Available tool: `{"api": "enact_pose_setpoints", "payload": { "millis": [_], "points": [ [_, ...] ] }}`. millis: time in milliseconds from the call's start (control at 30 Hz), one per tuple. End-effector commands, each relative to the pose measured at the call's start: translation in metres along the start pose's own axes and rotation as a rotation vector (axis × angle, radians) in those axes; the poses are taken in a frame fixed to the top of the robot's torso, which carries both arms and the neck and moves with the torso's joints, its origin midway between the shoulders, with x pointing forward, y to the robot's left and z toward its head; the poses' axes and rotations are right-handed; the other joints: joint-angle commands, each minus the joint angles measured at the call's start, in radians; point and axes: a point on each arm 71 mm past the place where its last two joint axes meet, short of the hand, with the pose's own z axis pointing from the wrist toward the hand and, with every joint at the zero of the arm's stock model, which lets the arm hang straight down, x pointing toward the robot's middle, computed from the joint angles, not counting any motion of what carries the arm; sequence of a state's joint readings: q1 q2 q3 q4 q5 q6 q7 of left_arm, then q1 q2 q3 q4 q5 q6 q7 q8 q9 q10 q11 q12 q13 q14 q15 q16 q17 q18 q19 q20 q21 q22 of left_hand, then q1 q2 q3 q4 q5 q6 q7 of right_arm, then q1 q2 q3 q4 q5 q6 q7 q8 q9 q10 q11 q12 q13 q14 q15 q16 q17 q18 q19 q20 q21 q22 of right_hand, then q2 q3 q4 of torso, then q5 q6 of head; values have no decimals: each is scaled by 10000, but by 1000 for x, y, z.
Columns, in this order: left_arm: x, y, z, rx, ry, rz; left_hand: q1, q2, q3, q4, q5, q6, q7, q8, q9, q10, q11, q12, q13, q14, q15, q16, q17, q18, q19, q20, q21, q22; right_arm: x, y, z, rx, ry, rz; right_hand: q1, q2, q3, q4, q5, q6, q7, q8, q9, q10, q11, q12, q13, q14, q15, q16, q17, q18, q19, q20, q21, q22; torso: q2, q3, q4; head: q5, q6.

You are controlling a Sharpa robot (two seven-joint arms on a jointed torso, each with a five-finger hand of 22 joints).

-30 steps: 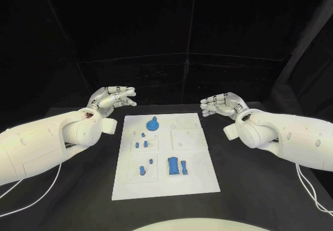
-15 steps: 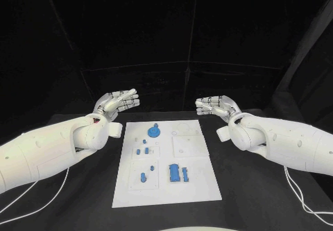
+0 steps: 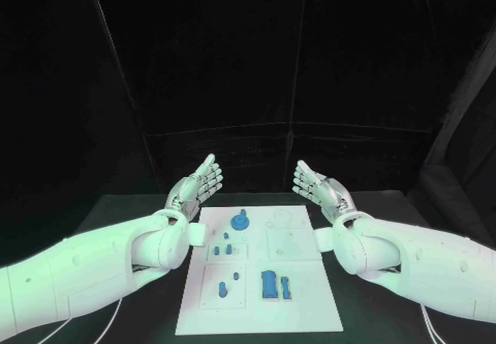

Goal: Assemble the parts on the task board

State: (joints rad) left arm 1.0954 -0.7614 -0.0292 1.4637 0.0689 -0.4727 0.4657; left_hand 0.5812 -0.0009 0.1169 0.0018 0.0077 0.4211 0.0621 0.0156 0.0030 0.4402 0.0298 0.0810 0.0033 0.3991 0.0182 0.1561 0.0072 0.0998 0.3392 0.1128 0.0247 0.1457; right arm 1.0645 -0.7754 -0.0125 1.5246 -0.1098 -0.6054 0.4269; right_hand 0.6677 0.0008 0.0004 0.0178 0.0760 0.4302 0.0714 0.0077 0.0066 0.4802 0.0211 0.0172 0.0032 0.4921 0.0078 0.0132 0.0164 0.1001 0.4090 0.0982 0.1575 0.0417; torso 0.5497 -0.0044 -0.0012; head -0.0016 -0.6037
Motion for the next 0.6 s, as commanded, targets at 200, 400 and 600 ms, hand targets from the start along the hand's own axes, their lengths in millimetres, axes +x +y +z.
{"api": "enact_pose_setpoints", "payload": {
  "millis": [200, 400, 600],
  "points": [
    [8, -2, -19, 674, -1603, 1242, -2633, 9, -1169, -18, -77, -1906, -621, -156, -30, -1995, -298, -810, -33, -1806, -182, -704, -72, -998, -1535, -1128, -247, -661, -1, 4, -9, -199, -1536, 287, -3015, -8, -4, -178, -760, -1946, -714, -77, -66, -2164, -211, -172, -32, -2225, -78, -132, -164, -1001, -1846, -982, -712, -417, -55, 44, 12, 16, 37],
    [10, -2, -21, 693, -1685, 1287, -3287, 9, -1169, -18, -77, -2380, -621, -156, -30, -2492, -298, -810, -33, -2258, -182, -1561, -72, -998, -1904, -1128, -247, -1457, -1, 4, -9, -199, -1536, 287, -3764, -8, -4, -178, -760, -2431, -714, -77, -66, -2697, -211, -172, -32, -2770, -78, -132, -164, -1001, -2305, -982, -1575, -417, -55, 44, 12, 16, 37],
    [10, -2, -21, 693, -1685, 1287, -3867, 9, -1169, -18, -77, -2802, -621, -156, -30, -2932, -298, -810, -33, -2657, -182, -1561, -72, -998, -2235, -1128, -247, -1457, -1, 4, -9, -199, -1536, 287, -4424, -8, -4, -178, -760, -2859, -714, -77, -66, -3174, -211, -172, -32, -3256, -78, -132, -164, -1001, -2713, -982, -1575, -417, -55, 44, 12, 16, 37]
  ]
}}
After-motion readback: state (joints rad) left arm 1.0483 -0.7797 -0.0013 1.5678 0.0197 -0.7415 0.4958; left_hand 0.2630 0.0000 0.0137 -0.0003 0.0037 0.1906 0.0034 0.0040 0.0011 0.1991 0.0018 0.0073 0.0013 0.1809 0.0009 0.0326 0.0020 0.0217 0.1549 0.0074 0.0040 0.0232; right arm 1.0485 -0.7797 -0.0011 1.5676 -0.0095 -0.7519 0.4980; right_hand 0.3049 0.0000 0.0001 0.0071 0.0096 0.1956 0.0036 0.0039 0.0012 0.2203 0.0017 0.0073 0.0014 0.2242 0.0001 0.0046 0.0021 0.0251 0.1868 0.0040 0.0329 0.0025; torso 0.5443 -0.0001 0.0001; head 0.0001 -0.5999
